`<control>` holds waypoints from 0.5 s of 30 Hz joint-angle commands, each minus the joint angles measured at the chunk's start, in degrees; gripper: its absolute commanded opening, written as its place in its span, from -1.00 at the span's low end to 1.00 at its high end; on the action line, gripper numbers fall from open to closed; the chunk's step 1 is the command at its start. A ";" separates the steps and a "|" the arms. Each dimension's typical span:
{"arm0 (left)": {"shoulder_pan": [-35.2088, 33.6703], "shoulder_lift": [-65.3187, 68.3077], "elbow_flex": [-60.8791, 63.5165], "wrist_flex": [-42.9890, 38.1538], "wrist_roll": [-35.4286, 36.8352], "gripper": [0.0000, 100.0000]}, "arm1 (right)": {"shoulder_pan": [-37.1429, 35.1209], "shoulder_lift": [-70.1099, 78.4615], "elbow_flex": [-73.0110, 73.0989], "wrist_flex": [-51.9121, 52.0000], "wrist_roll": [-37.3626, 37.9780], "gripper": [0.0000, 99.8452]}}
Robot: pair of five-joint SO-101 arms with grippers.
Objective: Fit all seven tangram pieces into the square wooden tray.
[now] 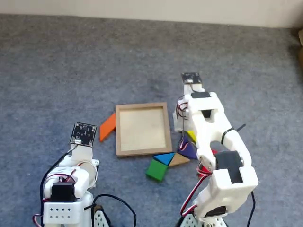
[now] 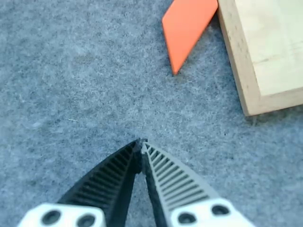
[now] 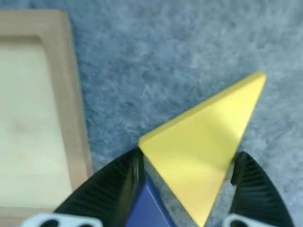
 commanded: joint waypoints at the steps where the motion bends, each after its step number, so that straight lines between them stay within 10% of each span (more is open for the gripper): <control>1: -0.66 -1.54 1.19 0.35 0.18 -0.99 | -0.57 -0.84 -5.67 -1.10 -4.04 -0.41; 15: -0.66 -1.54 1.19 0.35 0.18 -0.99 | 1.89 3.65 -4.79 -6.20 -4.75 -0.41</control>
